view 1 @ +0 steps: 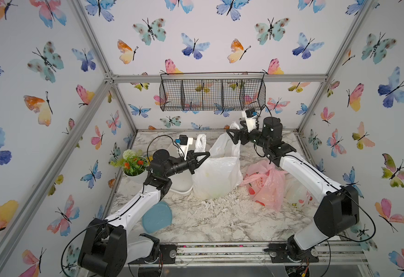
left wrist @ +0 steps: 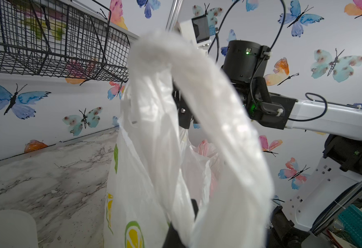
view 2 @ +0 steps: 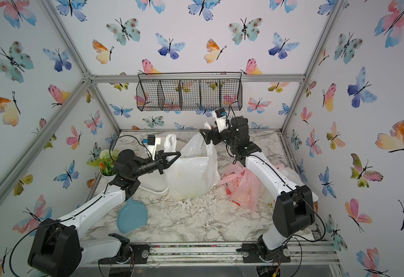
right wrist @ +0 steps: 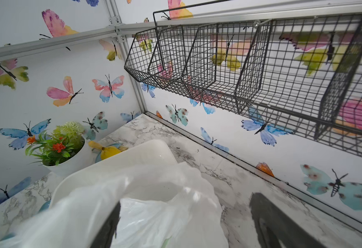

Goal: Place the pears into plastic bags & tie knots
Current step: Adjust the plastic bag at the center of the board.

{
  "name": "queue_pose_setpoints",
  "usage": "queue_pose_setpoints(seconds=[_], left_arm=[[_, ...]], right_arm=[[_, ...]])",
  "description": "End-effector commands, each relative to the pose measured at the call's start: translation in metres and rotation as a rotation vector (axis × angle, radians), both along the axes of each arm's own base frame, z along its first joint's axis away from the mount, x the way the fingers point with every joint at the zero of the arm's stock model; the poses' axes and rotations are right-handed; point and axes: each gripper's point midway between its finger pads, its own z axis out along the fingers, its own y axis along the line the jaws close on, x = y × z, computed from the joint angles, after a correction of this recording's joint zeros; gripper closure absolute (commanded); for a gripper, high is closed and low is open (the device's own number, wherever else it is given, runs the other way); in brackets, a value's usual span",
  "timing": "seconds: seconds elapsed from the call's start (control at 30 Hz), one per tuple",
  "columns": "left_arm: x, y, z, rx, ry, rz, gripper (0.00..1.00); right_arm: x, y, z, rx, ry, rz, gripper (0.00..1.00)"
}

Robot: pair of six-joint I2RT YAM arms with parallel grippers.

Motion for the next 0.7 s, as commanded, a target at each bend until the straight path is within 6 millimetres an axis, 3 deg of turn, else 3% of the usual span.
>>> queue_pose_setpoints(seconds=[0.0, 0.13, 0.2, 0.23, 0.4, 0.53, 0.67], left_arm=[[-0.010, -0.003, 0.004, 0.002, -0.023, -0.035, 1.00], [-0.012, -0.002, 0.003, 0.002, -0.023, -0.033, 1.00], [-0.013, -0.001, 0.003, 0.003, -0.025, -0.028, 1.00], [-0.013, -0.001, 0.003, 0.004, -0.025, -0.025, 1.00], [-0.013, 0.003, -0.003, 0.030, -0.013, -0.004, 1.00], [-0.009, 0.012, -0.005, 0.087, -0.002, 0.049, 1.00], [-0.013, 0.011, 0.006, 0.103, -0.003, 0.031, 1.00]], right_arm=[[-0.002, 0.009, 0.034, 0.080, -0.079, 0.132, 0.17], [-0.017, 0.025, 0.051, 0.160, -0.063, 0.296, 0.62], [-0.023, 0.021, 0.062, 0.200, -0.081, 0.298, 0.94], [-0.026, 0.016, 0.068, 0.223, -0.090, 0.284, 0.97], [-0.042, -0.008, 0.094, 0.300, -0.125, 0.210, 0.97], [-0.052, -0.020, 0.088, 0.310, -0.064, 0.154, 0.95], [-0.059, -0.026, 0.059, 0.220, -0.077, 0.128, 0.48]])
